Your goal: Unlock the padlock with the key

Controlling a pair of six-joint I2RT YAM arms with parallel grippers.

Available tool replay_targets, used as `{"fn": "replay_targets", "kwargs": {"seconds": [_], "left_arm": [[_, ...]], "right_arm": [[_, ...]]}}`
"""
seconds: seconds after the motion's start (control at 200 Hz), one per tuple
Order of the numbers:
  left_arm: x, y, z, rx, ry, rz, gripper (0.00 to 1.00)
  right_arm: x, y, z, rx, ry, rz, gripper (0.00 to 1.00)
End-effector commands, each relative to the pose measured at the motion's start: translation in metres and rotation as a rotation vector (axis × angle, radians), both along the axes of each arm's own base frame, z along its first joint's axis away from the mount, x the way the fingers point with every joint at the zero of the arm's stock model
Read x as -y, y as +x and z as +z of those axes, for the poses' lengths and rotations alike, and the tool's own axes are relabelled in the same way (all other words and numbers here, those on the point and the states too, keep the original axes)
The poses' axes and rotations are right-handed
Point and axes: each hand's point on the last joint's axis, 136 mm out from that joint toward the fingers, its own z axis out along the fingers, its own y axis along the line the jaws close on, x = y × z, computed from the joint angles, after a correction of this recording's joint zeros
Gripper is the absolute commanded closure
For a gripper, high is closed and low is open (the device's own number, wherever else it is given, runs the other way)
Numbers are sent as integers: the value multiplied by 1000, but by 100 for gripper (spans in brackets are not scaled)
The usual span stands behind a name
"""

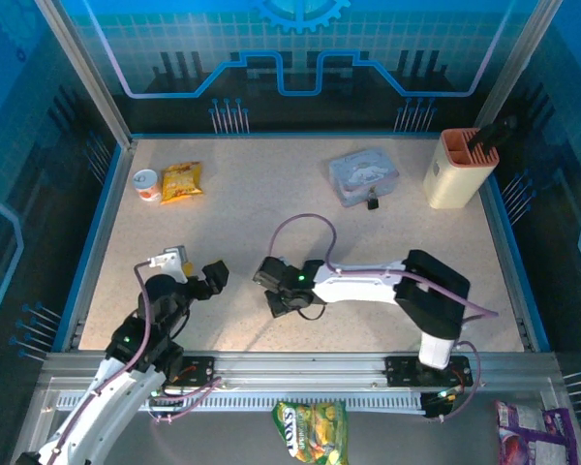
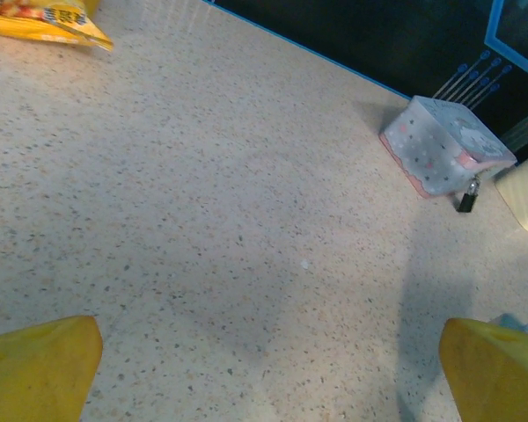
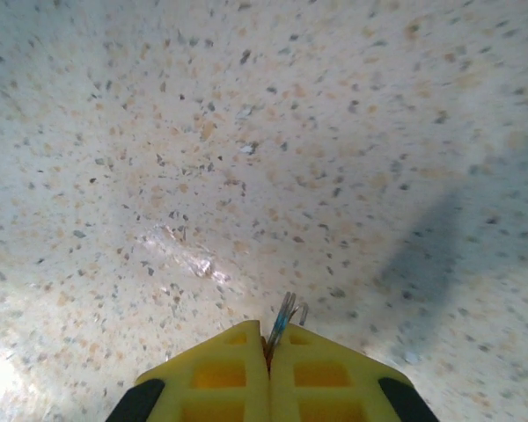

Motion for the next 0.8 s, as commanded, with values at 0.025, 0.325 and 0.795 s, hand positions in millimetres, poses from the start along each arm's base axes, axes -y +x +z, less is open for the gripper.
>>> {"fn": "replay_targets", "kwargs": {"seconds": [0.025, 0.325, 0.795], "left_arm": [[27, 6, 3, 26, -22, -134, 1], [115, 6, 12, -82, -231, -529, 17], [226, -27, 20, 206, 110, -855, 52]], "right_arm": [[-3, 24, 50, 119, 224, -115, 100], [62, 50, 116, 295, 506, -467, 100], [112, 45, 134, 284, 673, -773, 100]]}}
